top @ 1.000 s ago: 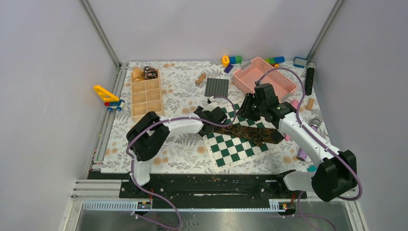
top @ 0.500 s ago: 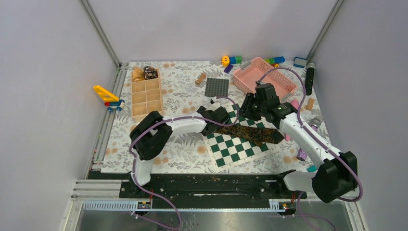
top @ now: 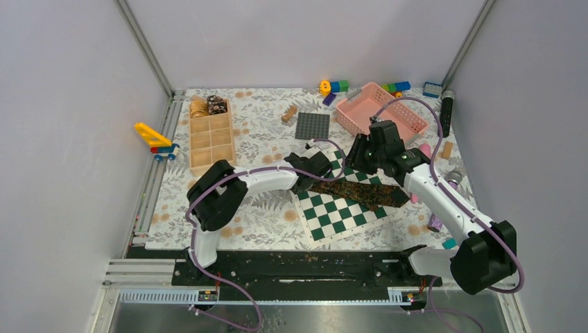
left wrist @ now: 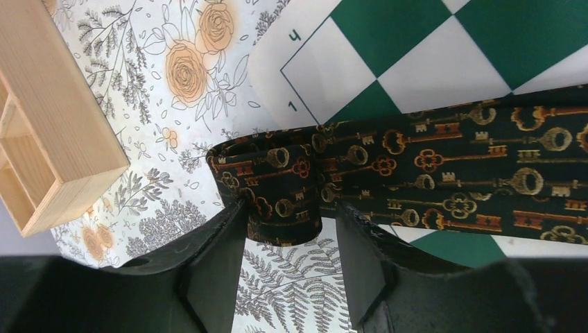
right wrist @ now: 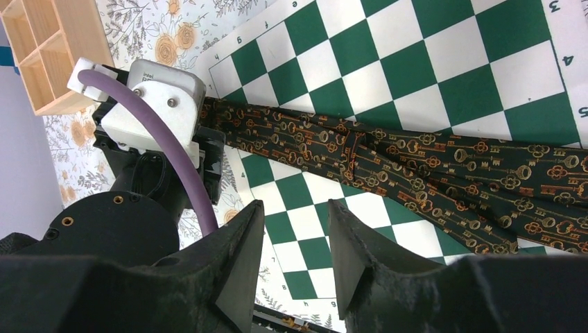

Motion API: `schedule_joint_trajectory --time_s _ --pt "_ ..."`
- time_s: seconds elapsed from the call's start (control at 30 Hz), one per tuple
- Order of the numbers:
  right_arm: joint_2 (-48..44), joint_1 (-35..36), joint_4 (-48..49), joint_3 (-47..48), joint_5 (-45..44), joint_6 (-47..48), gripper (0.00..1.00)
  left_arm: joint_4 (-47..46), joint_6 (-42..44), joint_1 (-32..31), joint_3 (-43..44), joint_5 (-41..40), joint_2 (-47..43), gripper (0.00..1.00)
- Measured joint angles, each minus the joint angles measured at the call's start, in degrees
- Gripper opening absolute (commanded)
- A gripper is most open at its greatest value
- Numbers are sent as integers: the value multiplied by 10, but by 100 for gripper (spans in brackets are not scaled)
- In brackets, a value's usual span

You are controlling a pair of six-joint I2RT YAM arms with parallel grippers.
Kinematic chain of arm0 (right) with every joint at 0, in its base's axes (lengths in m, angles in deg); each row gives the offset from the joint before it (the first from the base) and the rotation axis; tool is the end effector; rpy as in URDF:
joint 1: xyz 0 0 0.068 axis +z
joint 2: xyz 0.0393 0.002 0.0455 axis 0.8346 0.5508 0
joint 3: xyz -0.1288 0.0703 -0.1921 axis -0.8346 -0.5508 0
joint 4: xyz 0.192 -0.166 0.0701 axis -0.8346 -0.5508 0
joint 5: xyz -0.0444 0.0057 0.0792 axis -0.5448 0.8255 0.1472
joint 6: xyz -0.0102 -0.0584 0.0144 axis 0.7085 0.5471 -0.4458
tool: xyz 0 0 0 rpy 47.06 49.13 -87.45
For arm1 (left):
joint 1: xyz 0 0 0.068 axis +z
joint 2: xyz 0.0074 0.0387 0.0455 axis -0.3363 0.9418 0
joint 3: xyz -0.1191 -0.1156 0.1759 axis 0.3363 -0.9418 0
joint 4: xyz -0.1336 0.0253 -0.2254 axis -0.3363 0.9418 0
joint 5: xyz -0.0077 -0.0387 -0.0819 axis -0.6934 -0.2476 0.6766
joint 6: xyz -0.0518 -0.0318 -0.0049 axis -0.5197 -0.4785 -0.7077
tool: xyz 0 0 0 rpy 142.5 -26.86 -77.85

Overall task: Roll the ties
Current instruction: Roll the tie at the center of the board.

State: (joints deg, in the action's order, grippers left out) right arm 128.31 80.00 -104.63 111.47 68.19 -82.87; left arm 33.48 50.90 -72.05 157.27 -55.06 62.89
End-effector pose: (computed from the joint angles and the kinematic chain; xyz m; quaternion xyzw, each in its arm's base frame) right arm 0.2694 0.1211 0.2539 0.0706 0.9027 0.2398 0.3504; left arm 0.2521 -0.2802 0.1245 0.2397 0.9007 0.1884 0.3096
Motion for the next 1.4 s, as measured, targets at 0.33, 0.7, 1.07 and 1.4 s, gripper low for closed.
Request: schedule_joint_trajectory --time_s 0.33,0.7,1.07,1.4 --pt "-7 -1 -10 -4 0 2 49 1 0 -1 7 33 0 53" --pt "-21 -5 -71 -4 -65 -3 59 2 -5 -1 19 45 -8 58" --pt "-54 -57 -166 -77 -131 -38 52 5 -8 -1 32 56 -65 59" --pt "-54 -87 -177 -134 -125 -44 49 -4 -9 0 31 63 -85 59"
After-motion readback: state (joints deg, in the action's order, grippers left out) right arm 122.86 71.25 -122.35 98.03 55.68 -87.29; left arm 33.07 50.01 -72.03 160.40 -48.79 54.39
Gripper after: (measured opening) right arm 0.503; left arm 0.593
